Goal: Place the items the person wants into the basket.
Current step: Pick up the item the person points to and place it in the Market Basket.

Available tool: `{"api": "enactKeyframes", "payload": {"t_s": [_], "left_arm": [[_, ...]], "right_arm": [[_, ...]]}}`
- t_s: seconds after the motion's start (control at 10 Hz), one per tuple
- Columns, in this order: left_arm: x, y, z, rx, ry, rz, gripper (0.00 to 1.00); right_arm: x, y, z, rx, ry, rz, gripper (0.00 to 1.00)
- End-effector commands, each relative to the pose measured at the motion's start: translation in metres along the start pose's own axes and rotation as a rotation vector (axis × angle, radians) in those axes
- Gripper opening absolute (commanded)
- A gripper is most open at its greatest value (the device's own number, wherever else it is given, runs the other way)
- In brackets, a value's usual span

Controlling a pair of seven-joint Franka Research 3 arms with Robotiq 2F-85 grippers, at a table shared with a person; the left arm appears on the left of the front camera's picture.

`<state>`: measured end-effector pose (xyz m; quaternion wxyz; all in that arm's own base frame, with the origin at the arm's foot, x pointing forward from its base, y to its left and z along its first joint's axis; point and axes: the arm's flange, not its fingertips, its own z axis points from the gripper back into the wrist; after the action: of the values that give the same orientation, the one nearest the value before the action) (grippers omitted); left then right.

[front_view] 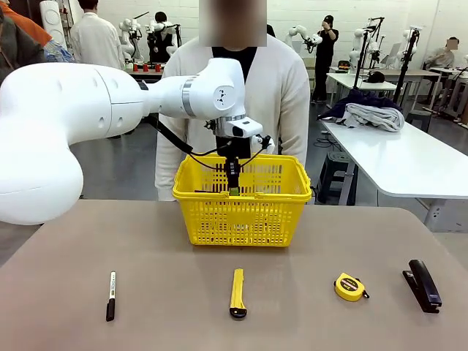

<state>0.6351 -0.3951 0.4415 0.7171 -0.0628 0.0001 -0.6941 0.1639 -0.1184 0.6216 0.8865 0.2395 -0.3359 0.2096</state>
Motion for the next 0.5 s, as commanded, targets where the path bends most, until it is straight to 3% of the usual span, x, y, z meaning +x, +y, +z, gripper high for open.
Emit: {"api": "enactKeyframes", "payload": {"t_s": [0.0, 0.4], "left_arm": [[0.01, 0.01, -0.002, -0.028, 0.023, -0.005, 0.12], [0.015, 0.015, -0.03, -0.017, 0.022, -0.029, 0.12]], "right_arm": [[0.0, 0.0, -0.001, 0.017, -0.002, 0.011, 1.0], [0.0, 0.0, -0.001, 0.017, -0.002, 0.011, 1.0]]}}
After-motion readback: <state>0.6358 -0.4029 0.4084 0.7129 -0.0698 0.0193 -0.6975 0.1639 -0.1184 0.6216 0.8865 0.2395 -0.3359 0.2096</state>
